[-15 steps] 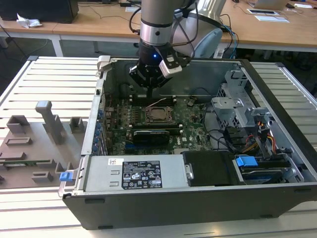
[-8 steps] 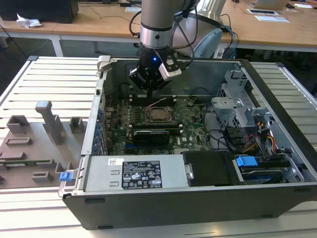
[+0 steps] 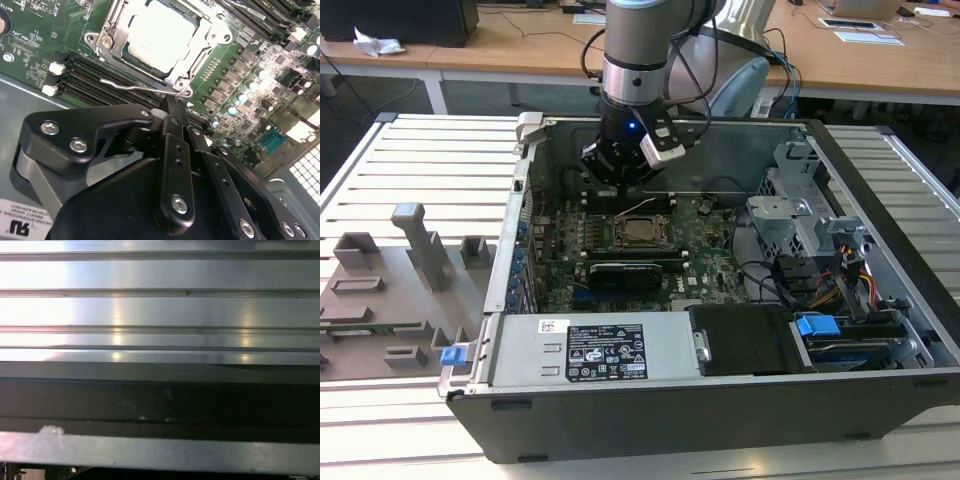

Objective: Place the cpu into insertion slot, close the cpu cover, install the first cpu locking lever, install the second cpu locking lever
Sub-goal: 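Install the first cpu locking lever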

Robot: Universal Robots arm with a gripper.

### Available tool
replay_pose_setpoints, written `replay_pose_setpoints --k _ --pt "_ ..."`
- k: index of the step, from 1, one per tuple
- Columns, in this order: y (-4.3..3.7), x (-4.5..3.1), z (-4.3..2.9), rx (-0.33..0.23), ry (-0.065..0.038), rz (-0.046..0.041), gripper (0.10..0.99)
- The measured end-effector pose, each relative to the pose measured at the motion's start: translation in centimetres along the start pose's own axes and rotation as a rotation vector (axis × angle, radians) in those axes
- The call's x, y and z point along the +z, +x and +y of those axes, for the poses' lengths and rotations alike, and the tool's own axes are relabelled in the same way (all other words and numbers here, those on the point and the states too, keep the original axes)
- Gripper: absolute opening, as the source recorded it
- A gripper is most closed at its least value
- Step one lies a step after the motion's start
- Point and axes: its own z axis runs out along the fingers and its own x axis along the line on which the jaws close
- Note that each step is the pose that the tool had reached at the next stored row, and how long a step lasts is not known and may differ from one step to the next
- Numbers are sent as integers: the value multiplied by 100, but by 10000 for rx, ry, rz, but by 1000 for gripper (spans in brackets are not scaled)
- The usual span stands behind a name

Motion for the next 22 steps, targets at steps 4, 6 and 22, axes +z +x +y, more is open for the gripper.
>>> replay_pose_setpoints --k 4,6,22 --pt "-36 26 1 -1 1 3 106" --pt "-77 37 6 -3 0 8 106" --pt "-413 165 25 9 -11 136 106"
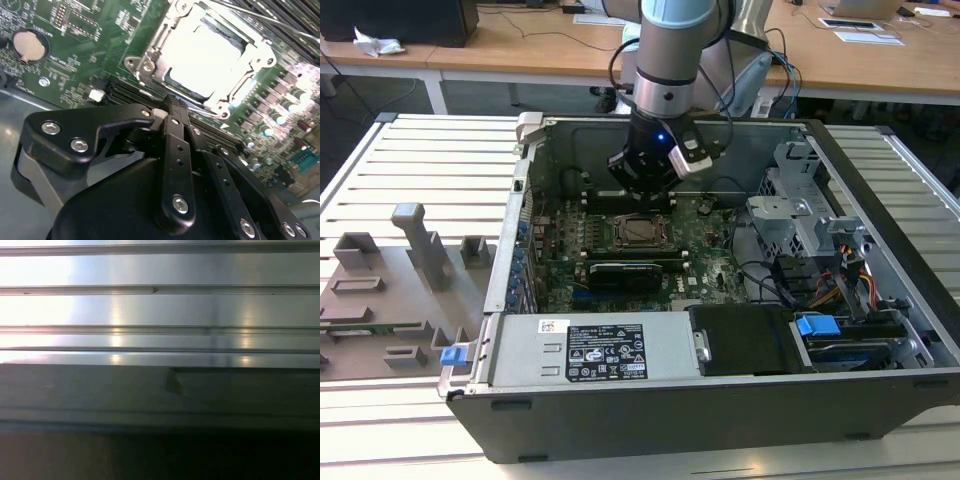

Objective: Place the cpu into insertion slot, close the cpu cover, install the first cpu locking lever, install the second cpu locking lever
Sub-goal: 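Install the first cpu locking lever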

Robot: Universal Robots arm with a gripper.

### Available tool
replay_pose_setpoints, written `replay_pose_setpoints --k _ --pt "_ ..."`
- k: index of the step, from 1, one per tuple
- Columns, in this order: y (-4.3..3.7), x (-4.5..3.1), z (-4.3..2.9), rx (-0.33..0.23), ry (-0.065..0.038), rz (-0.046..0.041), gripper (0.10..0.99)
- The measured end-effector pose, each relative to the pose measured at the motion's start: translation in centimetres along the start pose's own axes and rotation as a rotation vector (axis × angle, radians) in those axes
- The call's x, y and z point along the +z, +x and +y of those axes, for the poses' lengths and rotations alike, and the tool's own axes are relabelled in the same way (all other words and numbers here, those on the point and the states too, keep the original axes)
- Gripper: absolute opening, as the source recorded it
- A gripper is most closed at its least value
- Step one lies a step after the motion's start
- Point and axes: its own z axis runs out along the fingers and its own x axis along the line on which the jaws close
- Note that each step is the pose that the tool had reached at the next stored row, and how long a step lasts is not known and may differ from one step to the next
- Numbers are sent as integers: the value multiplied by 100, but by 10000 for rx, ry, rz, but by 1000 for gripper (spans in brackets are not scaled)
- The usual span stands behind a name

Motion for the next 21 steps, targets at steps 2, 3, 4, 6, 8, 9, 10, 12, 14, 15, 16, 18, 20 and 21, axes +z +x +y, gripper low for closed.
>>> replay_pose_setpoints --k 2,3,4,6,8,9,10,12,14,15,16,18,20,21 --pt "-24 17 -8 3 -8 15 106" --pt "-29 21 -15 4 -13 17 106" --pt "-34 27 -31 7 -25 19 106" --pt "-43 35 -57 7 -41 24 106" --pt "-53 50 -71 7 -45 32 106" --pt "-59 62 -73 7 -48 36 106" --pt "-62 68 -73 9 -48 40 106" --pt "-72 80 -72 10 -51 39 106" --pt "-73 81 -67 5 -113 36 106" --pt "-74 81 -64 3 -132 36 106" --pt "-72 76 -65 0 -146 37 106" --pt "-73 40 -59 -1 -169 24 106" --pt "-68 -16 -62 0 -157 35 106" --pt "-68 -23 -70 0 -158 35 106"
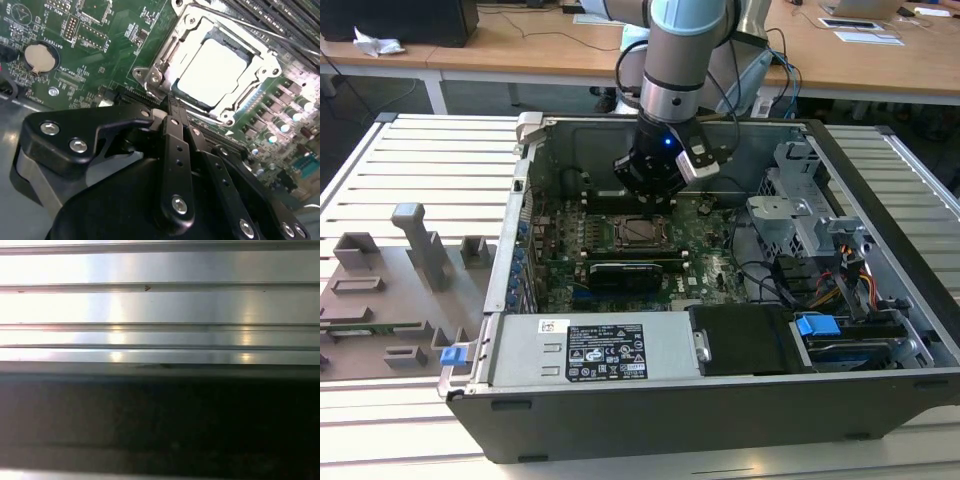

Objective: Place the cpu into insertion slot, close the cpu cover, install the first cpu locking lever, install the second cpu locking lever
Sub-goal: 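Install the first cpu locking lever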

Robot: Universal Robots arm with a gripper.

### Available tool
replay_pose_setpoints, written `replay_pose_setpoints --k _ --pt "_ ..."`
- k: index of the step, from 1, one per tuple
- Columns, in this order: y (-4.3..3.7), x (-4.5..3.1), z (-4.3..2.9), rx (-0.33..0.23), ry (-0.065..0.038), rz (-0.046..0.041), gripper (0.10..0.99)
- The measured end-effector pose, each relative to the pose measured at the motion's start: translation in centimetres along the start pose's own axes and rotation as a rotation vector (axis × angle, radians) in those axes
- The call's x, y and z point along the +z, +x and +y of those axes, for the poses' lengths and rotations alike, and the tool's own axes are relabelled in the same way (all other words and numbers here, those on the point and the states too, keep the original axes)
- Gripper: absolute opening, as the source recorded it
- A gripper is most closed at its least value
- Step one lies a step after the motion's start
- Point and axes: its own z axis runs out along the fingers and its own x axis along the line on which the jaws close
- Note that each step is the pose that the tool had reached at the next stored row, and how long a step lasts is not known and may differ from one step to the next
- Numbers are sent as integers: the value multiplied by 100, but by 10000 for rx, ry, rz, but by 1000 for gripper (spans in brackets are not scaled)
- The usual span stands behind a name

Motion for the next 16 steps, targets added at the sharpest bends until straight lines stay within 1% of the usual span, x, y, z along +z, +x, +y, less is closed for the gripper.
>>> replay_pose_setpoints --k 3,6,9,12,14,16 --pt "5 -1 -99 3 1 0 106" --pt "8 -1 -222 1 2 1 106" --pt "9 -1 -327 1 2 1 106" --pt "11 -1 -452 1 4 1 106" --pt "11 -1 -465 2 2 1 106" --pt "12 -27 -466 1 2 1 106"
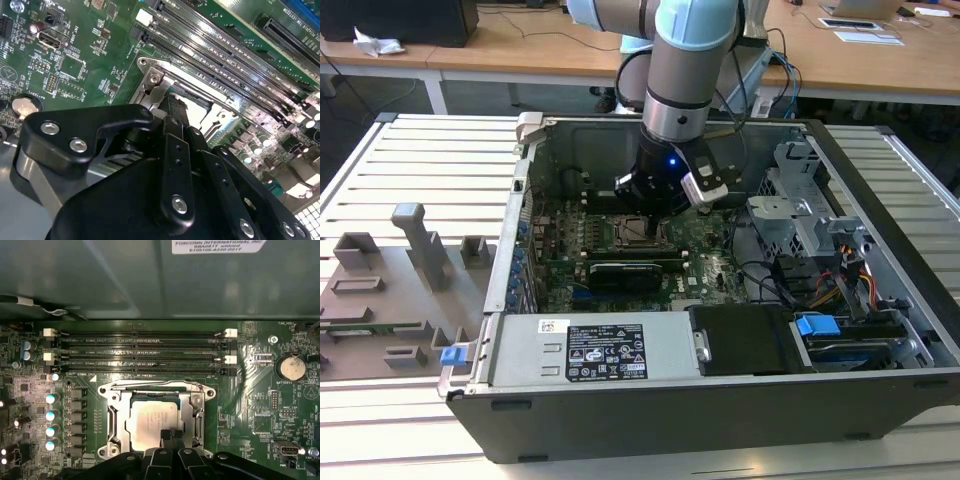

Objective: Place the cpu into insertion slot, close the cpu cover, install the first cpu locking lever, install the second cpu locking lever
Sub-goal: 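Install the first cpu locking lever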

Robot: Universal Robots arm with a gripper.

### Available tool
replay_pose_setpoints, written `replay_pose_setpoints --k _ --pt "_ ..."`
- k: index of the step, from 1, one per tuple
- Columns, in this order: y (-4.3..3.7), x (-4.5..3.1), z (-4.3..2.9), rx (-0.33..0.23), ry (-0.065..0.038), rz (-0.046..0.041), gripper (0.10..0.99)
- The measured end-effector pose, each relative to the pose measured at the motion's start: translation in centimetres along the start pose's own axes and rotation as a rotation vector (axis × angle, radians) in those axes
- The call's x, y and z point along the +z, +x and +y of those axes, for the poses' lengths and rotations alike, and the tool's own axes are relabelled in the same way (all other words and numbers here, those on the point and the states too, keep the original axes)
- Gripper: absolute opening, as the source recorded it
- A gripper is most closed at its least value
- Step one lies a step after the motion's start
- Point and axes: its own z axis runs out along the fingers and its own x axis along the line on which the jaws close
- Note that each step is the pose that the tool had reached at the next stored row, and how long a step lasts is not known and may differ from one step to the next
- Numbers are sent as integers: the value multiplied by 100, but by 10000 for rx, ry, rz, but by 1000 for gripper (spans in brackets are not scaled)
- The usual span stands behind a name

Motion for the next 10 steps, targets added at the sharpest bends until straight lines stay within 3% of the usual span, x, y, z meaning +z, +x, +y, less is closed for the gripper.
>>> replay_pose_setpoints --k 10 --pt "13 -232 0 0 -1 -1 106"
